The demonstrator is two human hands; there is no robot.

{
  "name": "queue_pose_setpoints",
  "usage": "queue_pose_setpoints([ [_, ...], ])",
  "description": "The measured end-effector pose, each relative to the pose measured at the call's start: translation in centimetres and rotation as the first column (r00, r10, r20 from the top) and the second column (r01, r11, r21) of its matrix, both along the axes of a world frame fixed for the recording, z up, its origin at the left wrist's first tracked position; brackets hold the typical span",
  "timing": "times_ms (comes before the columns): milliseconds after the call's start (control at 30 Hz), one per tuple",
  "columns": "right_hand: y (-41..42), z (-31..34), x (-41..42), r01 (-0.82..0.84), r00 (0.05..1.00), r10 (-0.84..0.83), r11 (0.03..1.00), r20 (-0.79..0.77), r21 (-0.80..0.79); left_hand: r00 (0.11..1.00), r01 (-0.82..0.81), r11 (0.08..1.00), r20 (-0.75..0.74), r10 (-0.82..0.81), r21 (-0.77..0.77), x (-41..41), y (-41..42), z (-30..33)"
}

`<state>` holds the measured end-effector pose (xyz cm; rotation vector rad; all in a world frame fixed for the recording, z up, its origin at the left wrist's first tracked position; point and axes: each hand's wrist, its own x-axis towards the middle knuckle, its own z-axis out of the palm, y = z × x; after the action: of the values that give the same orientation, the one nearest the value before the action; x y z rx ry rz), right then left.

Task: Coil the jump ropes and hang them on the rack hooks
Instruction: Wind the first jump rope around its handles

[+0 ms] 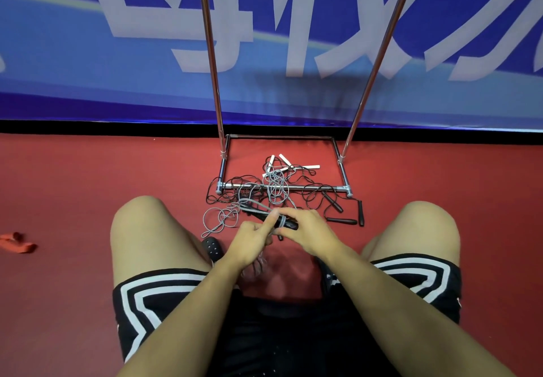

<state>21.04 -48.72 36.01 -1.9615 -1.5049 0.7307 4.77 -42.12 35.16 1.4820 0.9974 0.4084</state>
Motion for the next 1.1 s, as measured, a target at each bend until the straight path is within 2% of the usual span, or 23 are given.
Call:
queue_pose_setpoints([
  [133,0.5,-0.1,-0.7,-0.020,0.986,0.028,0.999,0.163,-0.048,0.997,-0.069,0.997,-0.028,0.068,-0.032,0.2,0.0,-0.3],
  [267,0.8,-0.4,-0.4,-0.051,0.984,0.062,0.996,0.166,-0.070,0.999,-0.048,0.997,-0.008,0.048,-0.063,0.1,0.2,-0.6],
  [400,0.3,-0.2,0.3,-0.063,0.995,0.054,0.993,-0.089,-0.096,1.000,-0.014,0.996,-0.027,0.012,-0.089,0.0,0.3,-1.0],
  [533,0.2,-0.3,1.1,-0.026,0.920,-0.008,0.996,-0.393,-0.081,0.999,0.007,0.995,0.050,-0.002,-0.096,0.1,0.5,-1.1],
  [600,-0.1,-0.2,1.2,-0.010,0.783,-0.097,0.986,-0.614,-0.169,0.996,0.006,0.996,0.087,0.002,-0.094,0.3,0.5,-1.1],
  [667,-0.4,0.0,1.2,-0.072,0.534,-0.175,0.965,-0.827,-0.251,0.992,0.020,0.996,0.128,-0.009,-0.089,0.5,0.3,-1.0],
  [733,-0.6,0.2,1.2,-0.165,0.361,-0.193,0.950,-0.912,-0.267,0.990,0.037,0.997,0.139,-0.027,-0.072,0.6,0.3,-0.9],
  [767,-0.6,0.5,1.2,-0.186,0.326,-0.190,0.948,-0.926,-0.259,0.989,0.044,0.997,0.143,-0.034,-0.066,0.7,0.3,-0.9],
  [833,-0.6,0.4,1.4,-0.197,0.346,-0.157,0.952,-0.925,-0.235,0.988,0.053,0.997,0.145,-0.043,-0.063,0.7,0.4,-0.9],
  [900,-0.6,0.3,1.5,-0.216,0.413,-0.120,0.950,-0.903,-0.225,0.990,0.072,0.996,0.121,-0.066,-0.049,0.6,0.4,-1.0],
  [1000,-0.6,0.2,1.5,-0.216,0.644,-0.030,0.951,-0.764,-0.220,0.994,0.092,0.995,0.058,-0.090,-0.031,0.4,0.4,-0.9],
  [1100,-0.8,0.8,1.4,-0.209,0.846,0.080,0.959,-0.527,-0.190,0.998,0.052,0.996,0.029,-0.050,-0.073,0.5,0.6,-0.9],
])
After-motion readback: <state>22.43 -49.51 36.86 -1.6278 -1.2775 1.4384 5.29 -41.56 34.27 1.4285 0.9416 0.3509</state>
